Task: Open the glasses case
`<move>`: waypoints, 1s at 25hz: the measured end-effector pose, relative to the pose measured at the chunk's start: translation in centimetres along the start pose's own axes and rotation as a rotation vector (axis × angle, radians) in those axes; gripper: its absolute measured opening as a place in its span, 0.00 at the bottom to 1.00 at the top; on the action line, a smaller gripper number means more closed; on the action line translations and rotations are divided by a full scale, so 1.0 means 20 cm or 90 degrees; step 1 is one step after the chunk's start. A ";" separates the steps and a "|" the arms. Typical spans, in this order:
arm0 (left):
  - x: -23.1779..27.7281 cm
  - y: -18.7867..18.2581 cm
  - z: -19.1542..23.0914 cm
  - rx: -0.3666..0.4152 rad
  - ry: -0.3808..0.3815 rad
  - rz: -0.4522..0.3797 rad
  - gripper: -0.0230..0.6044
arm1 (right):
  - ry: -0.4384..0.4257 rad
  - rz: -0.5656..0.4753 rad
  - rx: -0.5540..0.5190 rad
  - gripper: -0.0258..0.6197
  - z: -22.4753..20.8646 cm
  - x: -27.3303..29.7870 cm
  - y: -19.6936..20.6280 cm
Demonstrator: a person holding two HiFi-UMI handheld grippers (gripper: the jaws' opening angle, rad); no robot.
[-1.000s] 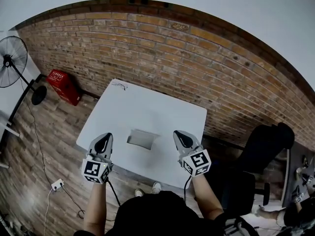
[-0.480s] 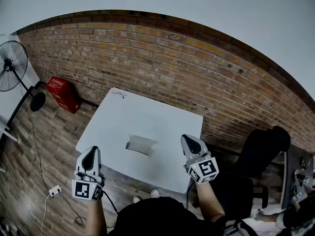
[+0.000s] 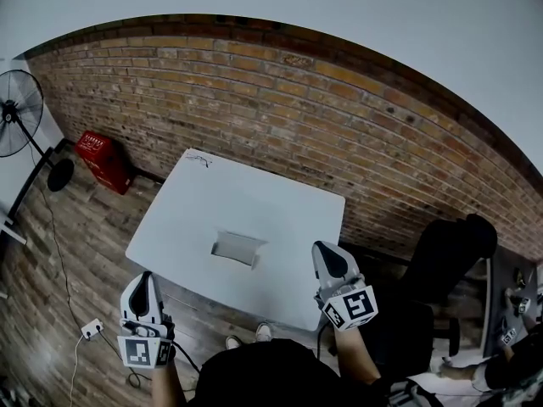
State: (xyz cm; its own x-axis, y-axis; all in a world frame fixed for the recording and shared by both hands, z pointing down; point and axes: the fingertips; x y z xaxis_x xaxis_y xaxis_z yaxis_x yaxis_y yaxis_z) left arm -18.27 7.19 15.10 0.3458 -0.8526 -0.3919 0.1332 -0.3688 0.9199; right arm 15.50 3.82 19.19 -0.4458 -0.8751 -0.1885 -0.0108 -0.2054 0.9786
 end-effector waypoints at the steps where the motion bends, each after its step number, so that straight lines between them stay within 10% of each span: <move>1: 0.00 0.00 -0.01 0.000 0.000 -0.001 0.05 | 0.001 0.000 -0.002 0.05 0.00 -0.01 0.00; 25: -0.01 0.00 0.02 0.002 -0.008 -0.007 0.05 | -0.034 0.007 -0.038 0.05 0.07 0.05 0.00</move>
State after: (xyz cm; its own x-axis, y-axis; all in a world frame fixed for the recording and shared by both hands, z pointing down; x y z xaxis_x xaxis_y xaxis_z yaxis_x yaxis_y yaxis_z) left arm -18.70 7.26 15.15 0.3324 -0.8531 -0.4021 0.1342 -0.3792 0.9155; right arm 13.73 3.57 19.19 -0.4926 -0.8531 -0.1718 0.0467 -0.2231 0.9737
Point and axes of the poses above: the fingertips, and each gripper's own axes: x forward along the fingers, z to its left, y out of its underside, and after that the axes turned 9 degrees about -z, right-handed
